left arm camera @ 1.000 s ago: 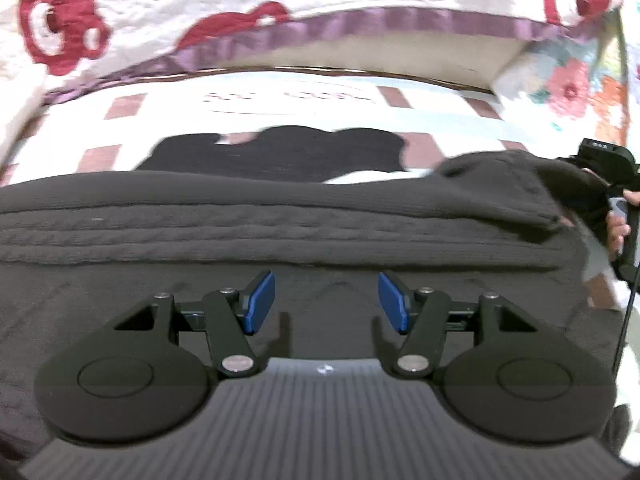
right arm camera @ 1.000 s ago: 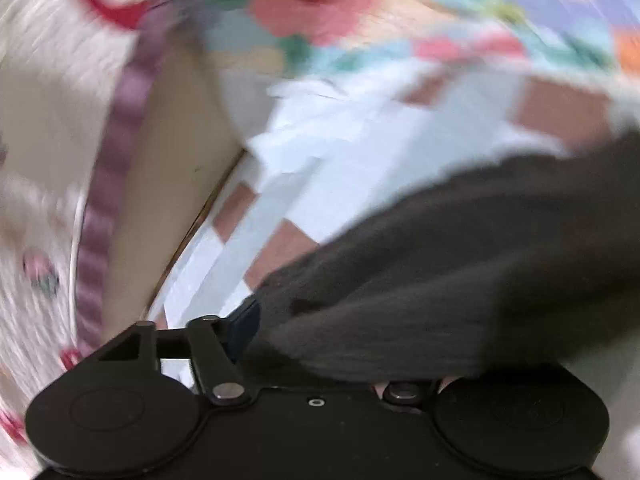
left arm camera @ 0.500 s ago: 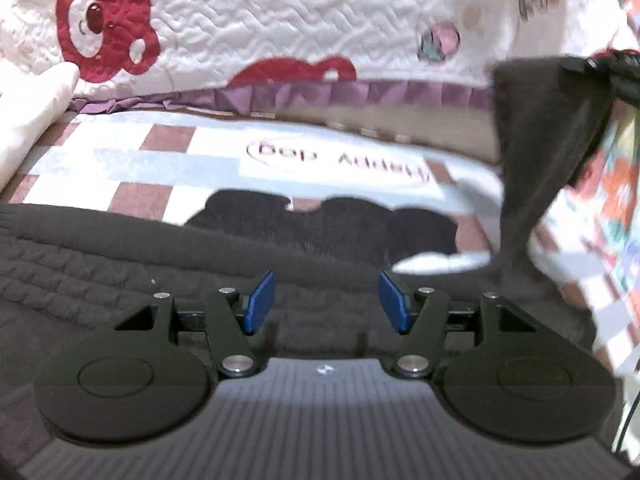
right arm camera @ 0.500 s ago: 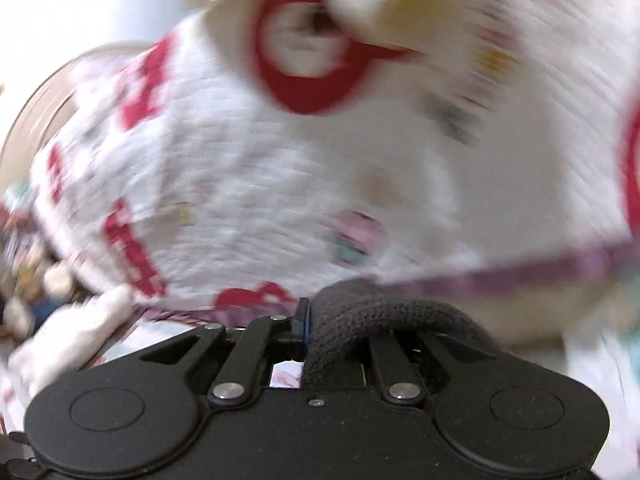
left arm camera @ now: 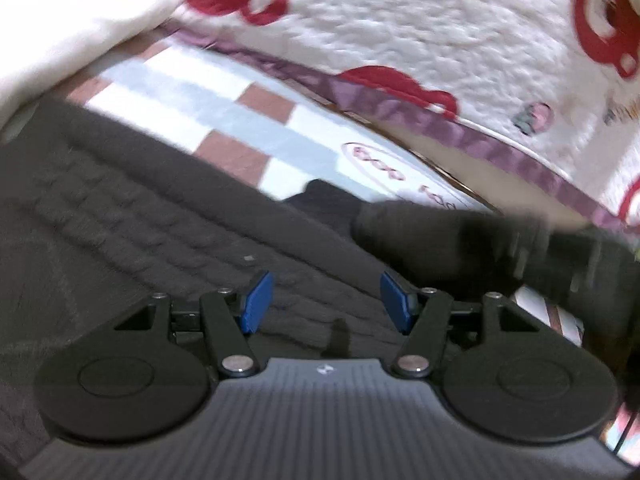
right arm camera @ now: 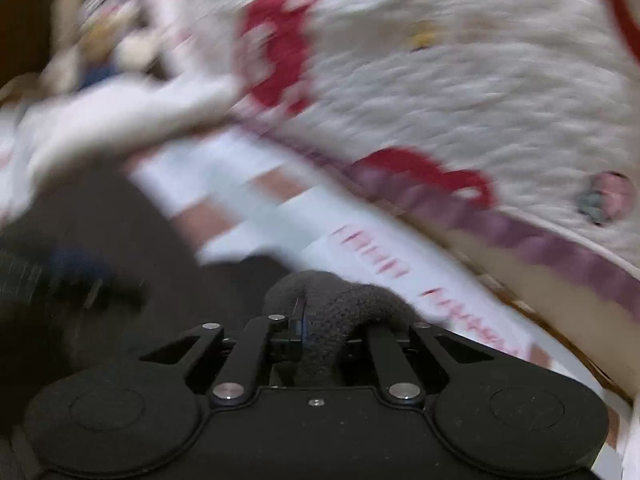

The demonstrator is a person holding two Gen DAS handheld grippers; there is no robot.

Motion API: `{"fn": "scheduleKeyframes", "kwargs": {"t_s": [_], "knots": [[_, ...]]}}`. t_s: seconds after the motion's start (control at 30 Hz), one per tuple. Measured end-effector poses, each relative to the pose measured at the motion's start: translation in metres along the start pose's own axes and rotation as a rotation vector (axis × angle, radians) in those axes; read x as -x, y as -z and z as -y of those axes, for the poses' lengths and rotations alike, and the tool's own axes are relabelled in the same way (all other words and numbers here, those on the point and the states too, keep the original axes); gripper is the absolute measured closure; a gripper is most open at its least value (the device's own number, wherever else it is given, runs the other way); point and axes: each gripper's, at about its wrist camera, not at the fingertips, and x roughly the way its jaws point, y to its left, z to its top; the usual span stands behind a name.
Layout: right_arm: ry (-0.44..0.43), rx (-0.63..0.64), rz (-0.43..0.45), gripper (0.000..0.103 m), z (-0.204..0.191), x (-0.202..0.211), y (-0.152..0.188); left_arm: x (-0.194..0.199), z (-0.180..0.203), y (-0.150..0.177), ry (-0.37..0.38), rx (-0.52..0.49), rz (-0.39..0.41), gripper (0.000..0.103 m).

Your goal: Fold clothes

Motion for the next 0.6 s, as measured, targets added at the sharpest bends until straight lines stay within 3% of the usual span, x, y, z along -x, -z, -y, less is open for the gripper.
{"fn": "scheduleKeyframes", "kwargs": {"t_s": [0.13, 0.2, 0.23, 0.37, 0.47, 0.6], "knots": [[-0.021, 0.223, 0.002, 0.088, -0.049, 0.001, 0.026, -0.003, -0.007, -0.001, 0.033, 0.021, -0.016, 0.044], [-0.049, 0.316, 0.011, 0.065, -0.067, 0.006, 0.038, -0.002, -0.005, -0.002, 0.053, 0.004, -0.004, 0.044], [-0.062, 0.295, 0.014, 0.052, -0.068, 0.008, 0.041, -0.001, -0.004, -0.003, 0.062, -0.006, 0.003, 0.043], [-0.116, 0.187, 0.022, 0.038, -0.069, 0.017, 0.052, 0.004, 0.001, -0.005, 0.085, -0.038, 0.046, 0.042], [-0.156, 0.106, 0.029, 0.036, -0.07, 0.024, 0.061, 0.014, 0.004, -0.002, 0.046, -0.017, 0.156, 0.042], [-0.162, 0.093, -0.019, 0.036, -0.051, 0.043, 0.089, 0.012, 0.012, 0.002, 0.112, -0.013, 0.135, 0.042]]}}
